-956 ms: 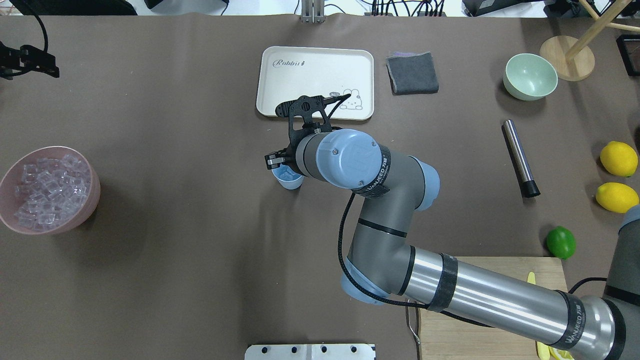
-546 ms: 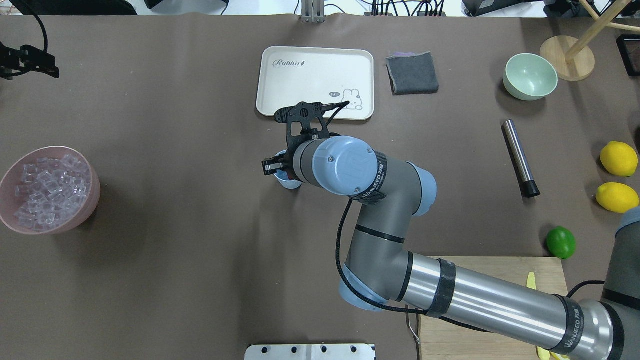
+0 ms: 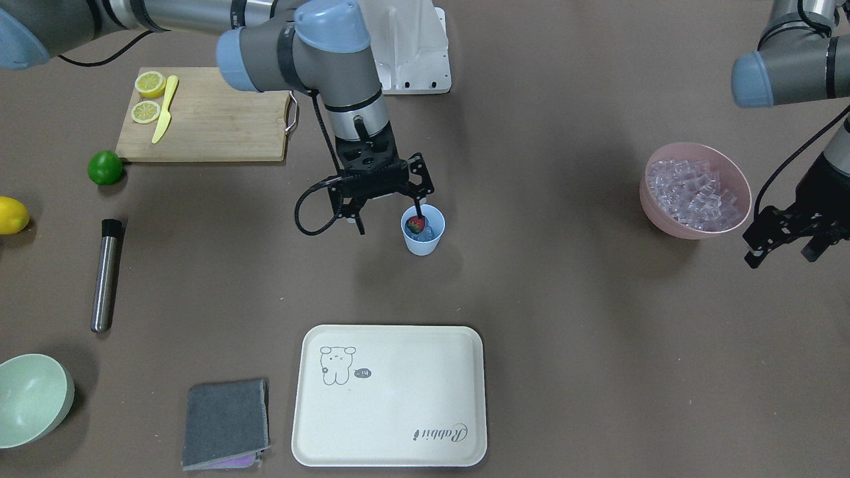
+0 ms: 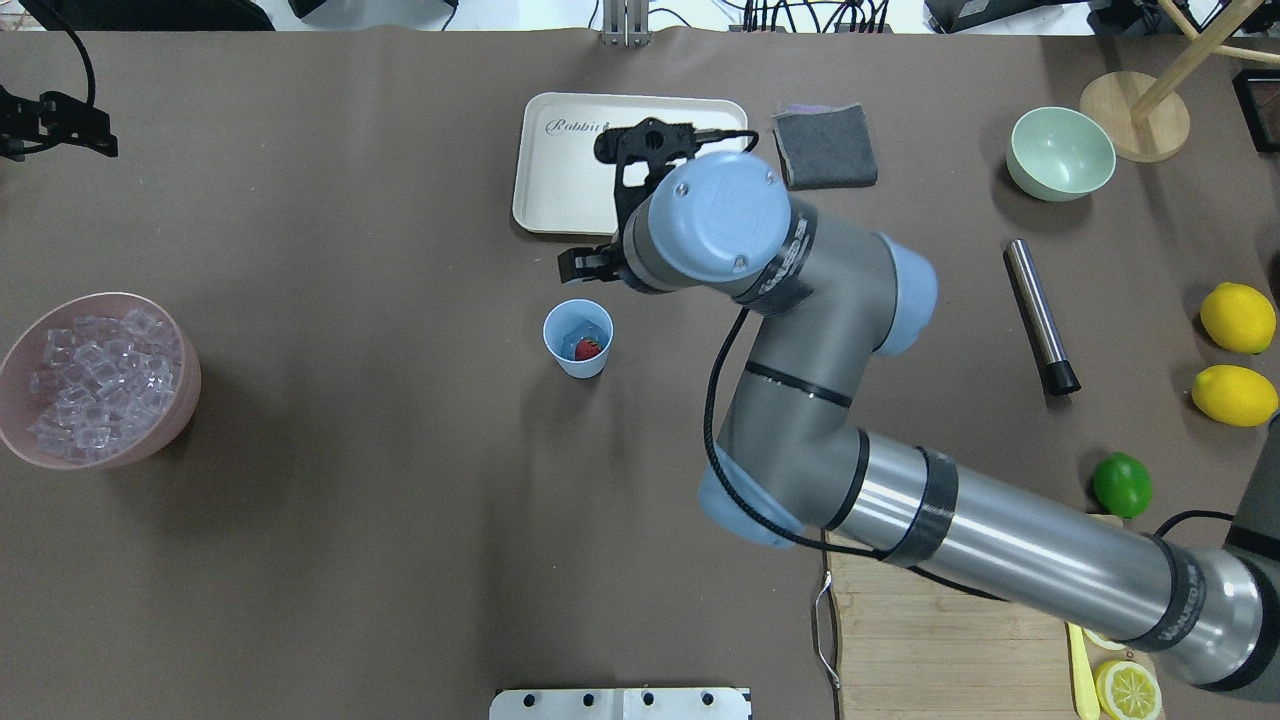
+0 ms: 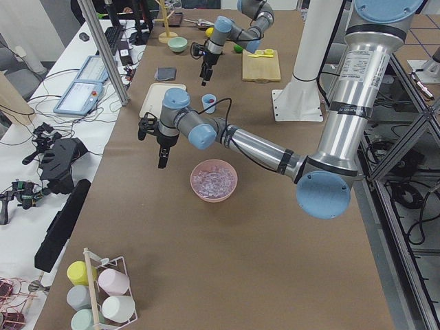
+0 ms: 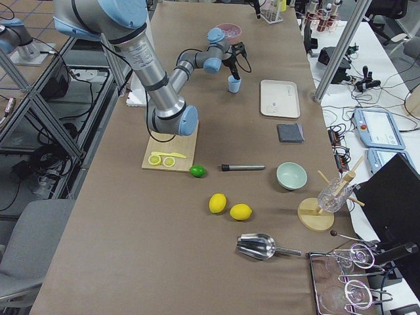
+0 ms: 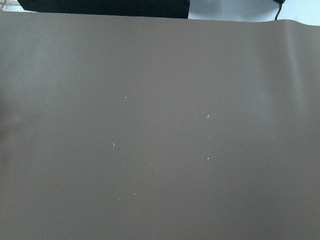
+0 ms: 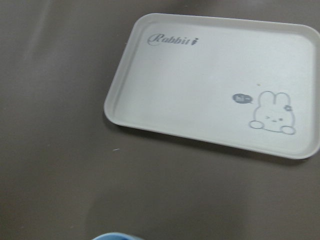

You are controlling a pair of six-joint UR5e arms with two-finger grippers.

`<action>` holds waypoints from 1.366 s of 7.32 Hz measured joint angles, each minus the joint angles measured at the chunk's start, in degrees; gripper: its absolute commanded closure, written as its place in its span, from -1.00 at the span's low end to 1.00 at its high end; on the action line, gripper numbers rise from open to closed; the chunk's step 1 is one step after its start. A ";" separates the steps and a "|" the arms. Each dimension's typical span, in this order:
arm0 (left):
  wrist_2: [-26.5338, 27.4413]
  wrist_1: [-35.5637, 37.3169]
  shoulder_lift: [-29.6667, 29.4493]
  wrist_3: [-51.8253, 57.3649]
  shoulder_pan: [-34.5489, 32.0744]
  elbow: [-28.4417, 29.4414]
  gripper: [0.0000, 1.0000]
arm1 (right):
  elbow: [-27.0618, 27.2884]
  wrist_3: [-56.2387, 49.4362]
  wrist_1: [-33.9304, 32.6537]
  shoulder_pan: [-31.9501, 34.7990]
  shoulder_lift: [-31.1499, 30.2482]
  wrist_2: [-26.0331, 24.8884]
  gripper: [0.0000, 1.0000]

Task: Mash ice and strawberries in cup
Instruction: 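Move the right gripper back toward the metal pestle by the green bowl, then lower the right gripper over the top of the metal pestle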

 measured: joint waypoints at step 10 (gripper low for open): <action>3.27 -3.80 0.04 0.13 2.95 0.13 -0.95 | -14.83 -23.13 12.90 24.23 -24.24 24.88 -1.00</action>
